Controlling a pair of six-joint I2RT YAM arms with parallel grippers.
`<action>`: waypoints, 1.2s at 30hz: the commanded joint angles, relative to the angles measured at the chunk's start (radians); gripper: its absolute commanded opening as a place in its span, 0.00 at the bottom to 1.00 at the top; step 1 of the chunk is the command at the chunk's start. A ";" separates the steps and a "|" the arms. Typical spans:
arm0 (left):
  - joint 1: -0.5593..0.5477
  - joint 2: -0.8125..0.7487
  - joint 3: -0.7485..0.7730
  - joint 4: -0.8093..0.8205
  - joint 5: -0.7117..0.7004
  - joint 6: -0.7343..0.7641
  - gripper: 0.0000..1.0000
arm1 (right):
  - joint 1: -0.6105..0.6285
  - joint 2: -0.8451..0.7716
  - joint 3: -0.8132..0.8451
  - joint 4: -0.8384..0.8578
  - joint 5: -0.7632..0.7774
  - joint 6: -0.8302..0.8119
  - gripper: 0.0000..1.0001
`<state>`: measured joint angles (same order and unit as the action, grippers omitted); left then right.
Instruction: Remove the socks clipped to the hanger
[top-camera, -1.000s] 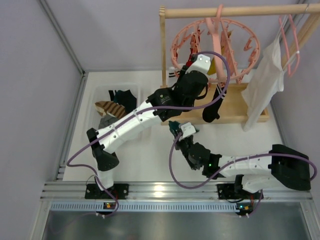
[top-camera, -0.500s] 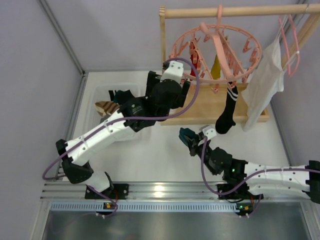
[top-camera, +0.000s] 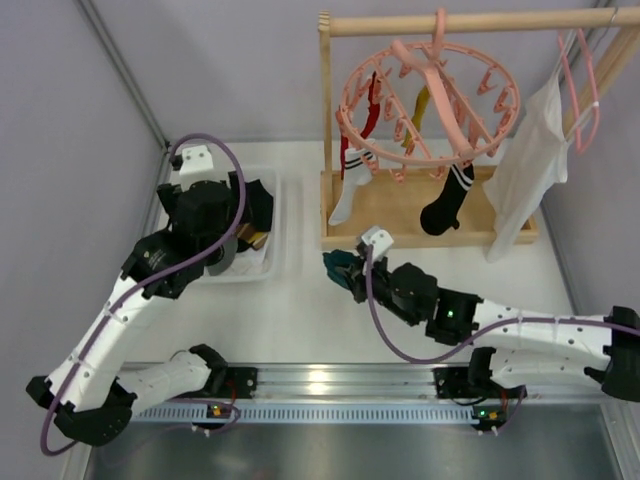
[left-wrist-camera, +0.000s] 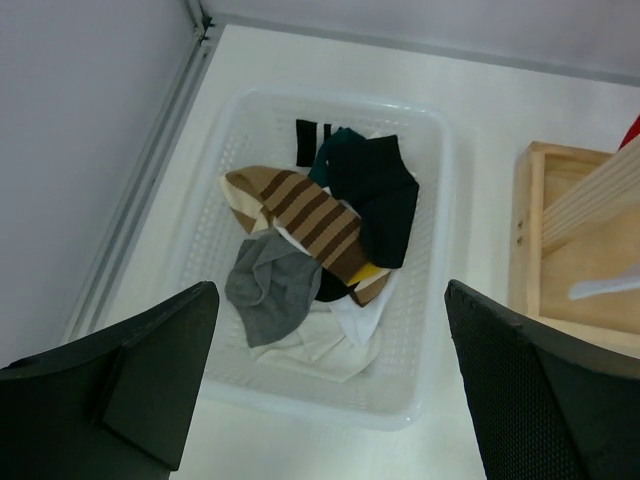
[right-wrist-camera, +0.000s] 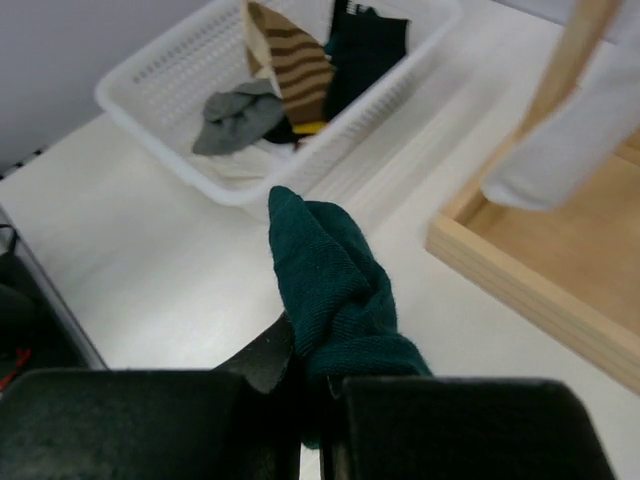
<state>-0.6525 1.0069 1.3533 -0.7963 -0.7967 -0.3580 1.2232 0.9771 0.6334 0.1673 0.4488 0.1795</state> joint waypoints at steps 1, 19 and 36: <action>0.030 -0.054 -0.020 -0.076 0.025 -0.048 0.98 | -0.019 0.151 0.213 -0.040 -0.204 0.005 0.00; 0.037 -0.435 -0.269 -0.072 -0.225 -0.171 0.98 | -0.198 1.275 1.580 -0.488 -0.639 0.020 0.65; 0.040 -0.372 -0.319 0.043 0.062 -0.073 0.98 | -0.287 0.247 0.532 -0.388 -0.417 -0.038 0.99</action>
<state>-0.6170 0.6144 1.0405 -0.8333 -0.8249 -0.4686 0.9466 1.3949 1.3014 -0.2295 -0.0677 0.1577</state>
